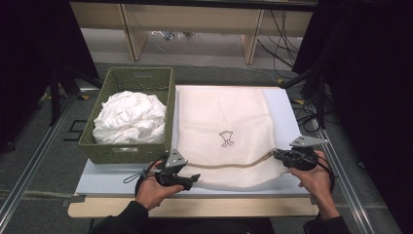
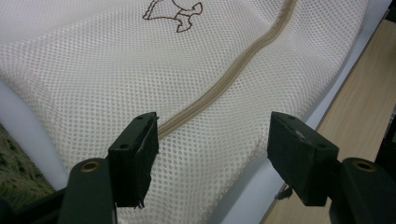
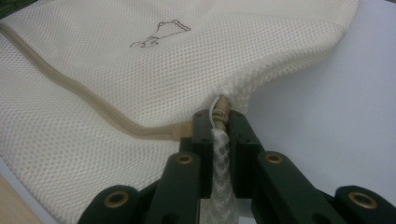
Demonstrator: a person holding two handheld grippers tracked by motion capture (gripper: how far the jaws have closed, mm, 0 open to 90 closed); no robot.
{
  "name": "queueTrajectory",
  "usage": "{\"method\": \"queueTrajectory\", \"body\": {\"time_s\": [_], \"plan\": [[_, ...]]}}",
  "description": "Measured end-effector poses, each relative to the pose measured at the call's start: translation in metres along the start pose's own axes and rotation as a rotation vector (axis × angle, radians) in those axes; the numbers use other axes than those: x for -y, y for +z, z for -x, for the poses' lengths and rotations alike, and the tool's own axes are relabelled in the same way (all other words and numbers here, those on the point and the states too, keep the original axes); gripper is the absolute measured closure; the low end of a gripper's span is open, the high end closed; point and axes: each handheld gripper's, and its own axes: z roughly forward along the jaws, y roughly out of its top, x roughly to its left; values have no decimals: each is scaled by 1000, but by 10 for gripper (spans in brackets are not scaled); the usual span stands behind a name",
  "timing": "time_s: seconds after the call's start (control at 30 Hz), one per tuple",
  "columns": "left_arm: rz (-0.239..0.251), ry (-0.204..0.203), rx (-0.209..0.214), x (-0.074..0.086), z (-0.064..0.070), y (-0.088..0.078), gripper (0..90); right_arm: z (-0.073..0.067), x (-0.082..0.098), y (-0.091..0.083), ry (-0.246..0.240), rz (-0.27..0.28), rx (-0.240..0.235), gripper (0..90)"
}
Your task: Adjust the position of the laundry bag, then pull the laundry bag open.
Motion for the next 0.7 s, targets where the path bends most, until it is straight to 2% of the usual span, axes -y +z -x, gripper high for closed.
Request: {"method": "queueTrajectory", "body": {"time_s": [0.03, 0.07, 0.1, 0.13, 0.2, 0.27, 0.3, 0.37, 0.4, 0.43, 0.5, 0.53, 0.57, 0.7], "plan": [[-1, -15, 0, 0, 2, 0, 336, -2, -1, 0, 13, -9, -4, 838], [-10, 12, 1, -1, 1, 0, 336, -2, -1, 0, 8, -9, -1, 839], [-6, 1, 9, -1, 2, 1, 336, -3, -2, 1, 17, -12, -16, 838], [-1, -12, 9, 0, 3, 2, 336, -2, -2, 1, -7, -7, -19, 839], [-1, 9, 10, -1, 3, 2, 336, -4, -3, 1, 16, -16, -21, 838], [-5, 11, 4, -1, 3, 2, 336, -5, -3, 0, 24, -19, -4, 838], [0, -13, 14, -1, 5, 3, 336, -4, -4, 0, 2, -13, 2, 838], [2, -8, 17, -3, 6, 4, 336, -3, -4, 0, -8, -7, 4, 838], [-1, -1, 15, -5, 7, 5, 336, -5, -3, 0, 24, -19, -12, 839], [3, 16, 20, -7, 6, 7, 336, -5, -3, 0, 24, -19, -12, 839], [1, -2, 21, -9, 9, 11, 336, -4, -4, 1, 7, -17, -9, 839], [-2, 17, 26, -10, 9, 12, 336, -2, -5, 2, -11, -10, -22, 839], [-1, 9, 30, -11, 11, 15, 336, -3, -6, 1, 3, -17, -20, 838], [10, 14, 40, -19, 13, 28, 338, -4, -8, -1, -15, -3, -12, 839]]}}
